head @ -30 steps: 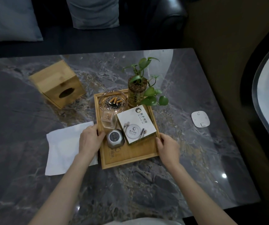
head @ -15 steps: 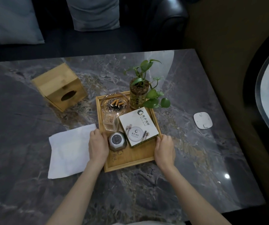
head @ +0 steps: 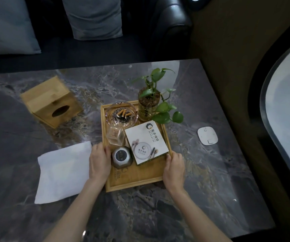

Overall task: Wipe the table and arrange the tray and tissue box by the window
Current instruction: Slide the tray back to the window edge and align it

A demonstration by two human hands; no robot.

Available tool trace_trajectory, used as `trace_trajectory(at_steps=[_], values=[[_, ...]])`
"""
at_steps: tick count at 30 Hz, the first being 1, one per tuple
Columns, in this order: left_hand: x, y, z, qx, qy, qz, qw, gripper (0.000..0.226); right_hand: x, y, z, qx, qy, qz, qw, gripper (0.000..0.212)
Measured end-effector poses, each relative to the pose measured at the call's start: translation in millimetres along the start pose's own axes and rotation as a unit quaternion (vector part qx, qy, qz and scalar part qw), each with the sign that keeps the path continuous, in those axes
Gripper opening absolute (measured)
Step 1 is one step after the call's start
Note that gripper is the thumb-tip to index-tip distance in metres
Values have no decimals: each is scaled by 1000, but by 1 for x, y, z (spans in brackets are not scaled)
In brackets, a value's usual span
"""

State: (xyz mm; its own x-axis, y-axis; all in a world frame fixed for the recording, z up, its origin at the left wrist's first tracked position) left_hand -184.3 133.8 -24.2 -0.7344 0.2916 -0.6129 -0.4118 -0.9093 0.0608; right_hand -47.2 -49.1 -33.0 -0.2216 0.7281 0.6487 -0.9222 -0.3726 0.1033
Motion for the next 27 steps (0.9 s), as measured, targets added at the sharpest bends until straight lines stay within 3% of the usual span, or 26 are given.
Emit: trace_trajectory(at_steps=[17,27], values=[[-132,24,-71,19,22,-61,998,21,-74,-73,114,-70,35,3,997,22],[-179,41,-125,40,20,-40,998,21,-125,-110,148,-72,32,4,997,19]])
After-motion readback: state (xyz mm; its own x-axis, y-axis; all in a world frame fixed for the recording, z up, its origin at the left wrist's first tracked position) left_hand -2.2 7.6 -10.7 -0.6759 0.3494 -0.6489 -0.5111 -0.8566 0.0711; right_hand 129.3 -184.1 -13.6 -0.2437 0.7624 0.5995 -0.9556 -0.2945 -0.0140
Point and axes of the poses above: each hand's wrist, its own y-axis away from the middle knuckle, its own z-axis out of the back of the hand, x = y × z, the point moved 3 cm from there along -y, towards the middle knuckle, and after that the axes turned 2 degrees about -x, right-handed, at the moved point
